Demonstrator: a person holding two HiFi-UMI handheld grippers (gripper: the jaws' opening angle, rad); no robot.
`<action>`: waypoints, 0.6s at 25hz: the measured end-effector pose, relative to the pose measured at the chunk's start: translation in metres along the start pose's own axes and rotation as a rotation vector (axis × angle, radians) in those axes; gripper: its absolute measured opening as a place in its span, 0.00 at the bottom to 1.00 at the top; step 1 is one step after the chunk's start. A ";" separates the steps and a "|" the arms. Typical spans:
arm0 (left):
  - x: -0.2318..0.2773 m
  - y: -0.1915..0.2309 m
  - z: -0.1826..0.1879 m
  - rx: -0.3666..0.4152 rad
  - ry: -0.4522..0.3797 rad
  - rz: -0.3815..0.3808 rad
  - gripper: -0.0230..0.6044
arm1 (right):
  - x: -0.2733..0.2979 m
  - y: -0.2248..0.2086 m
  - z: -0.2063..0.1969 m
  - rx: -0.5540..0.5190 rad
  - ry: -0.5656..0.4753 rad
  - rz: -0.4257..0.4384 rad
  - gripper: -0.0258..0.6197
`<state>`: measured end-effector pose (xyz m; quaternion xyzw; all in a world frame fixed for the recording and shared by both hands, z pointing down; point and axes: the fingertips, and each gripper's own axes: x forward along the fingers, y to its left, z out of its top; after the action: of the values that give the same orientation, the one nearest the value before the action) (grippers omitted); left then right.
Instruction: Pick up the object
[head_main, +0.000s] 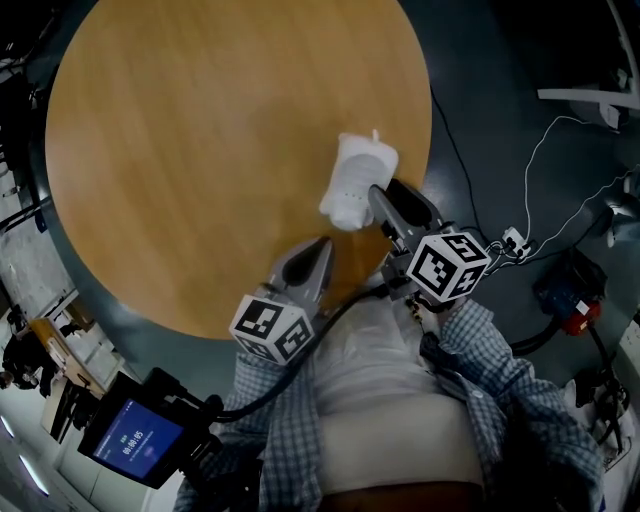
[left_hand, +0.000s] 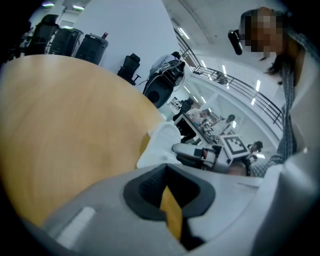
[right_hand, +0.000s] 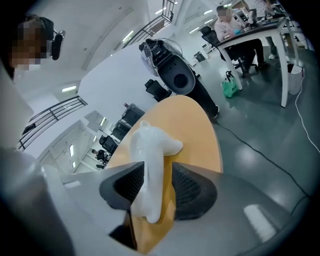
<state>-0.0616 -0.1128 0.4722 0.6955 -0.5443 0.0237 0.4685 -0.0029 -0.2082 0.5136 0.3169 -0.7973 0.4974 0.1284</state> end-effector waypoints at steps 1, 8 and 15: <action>0.000 0.000 0.000 -0.001 0.000 0.003 0.04 | 0.000 -0.001 0.000 0.005 0.011 -0.003 0.30; 0.005 -0.002 0.000 -0.003 0.000 0.006 0.04 | 0.003 0.006 -0.003 -0.060 0.081 0.039 0.23; 0.005 -0.001 0.002 0.000 -0.014 0.002 0.04 | 0.002 0.007 0.000 -0.045 0.060 0.064 0.21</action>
<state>-0.0599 -0.1181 0.4734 0.6953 -0.5480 0.0195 0.4646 -0.0092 -0.2071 0.5093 0.2734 -0.8137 0.4925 0.1432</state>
